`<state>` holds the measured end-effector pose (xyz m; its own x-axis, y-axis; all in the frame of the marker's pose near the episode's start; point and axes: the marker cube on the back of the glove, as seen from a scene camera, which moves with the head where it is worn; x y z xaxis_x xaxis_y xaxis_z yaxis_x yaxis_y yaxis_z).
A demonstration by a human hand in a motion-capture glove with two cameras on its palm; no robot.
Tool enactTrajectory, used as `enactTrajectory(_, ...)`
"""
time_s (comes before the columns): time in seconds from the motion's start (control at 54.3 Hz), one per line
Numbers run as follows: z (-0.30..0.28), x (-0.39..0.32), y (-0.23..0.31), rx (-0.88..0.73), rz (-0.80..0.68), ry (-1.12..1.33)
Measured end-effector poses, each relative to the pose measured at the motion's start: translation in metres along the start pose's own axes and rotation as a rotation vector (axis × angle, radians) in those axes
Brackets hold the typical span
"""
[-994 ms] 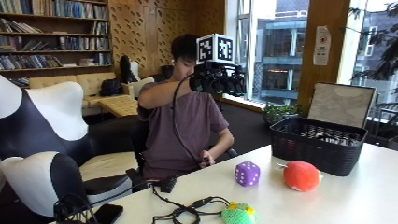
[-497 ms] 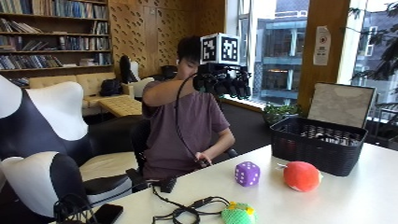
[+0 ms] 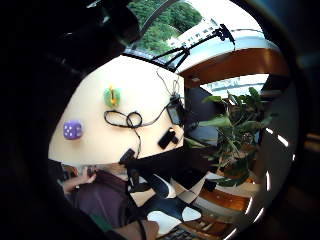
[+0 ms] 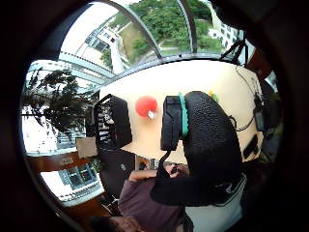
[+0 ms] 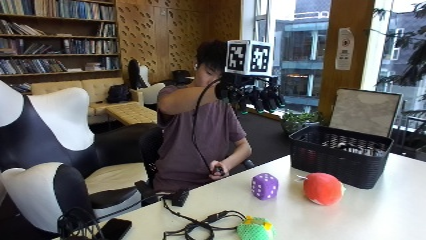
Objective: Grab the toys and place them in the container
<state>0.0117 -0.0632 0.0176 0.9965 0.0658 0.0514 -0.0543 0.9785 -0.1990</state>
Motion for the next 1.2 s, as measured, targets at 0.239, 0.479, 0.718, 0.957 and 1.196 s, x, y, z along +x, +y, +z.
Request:
enactTrajectory(0.239,0.054,0.015,-0.037,-0.126,0.056,-0.025)
enactTrajectory(0.479,0.156,0.025,-0.074,-0.265,0.107,-0.069)
enactTrajectory(0.718,0.297,0.023,-0.085,-0.353,0.183,-0.171)
enactTrajectory(0.957,0.321,0.021,-0.094,0.040,0.257,-0.131)
enactTrajectory(1.196,0.304,0.022,-0.105,0.052,0.242,-0.150)
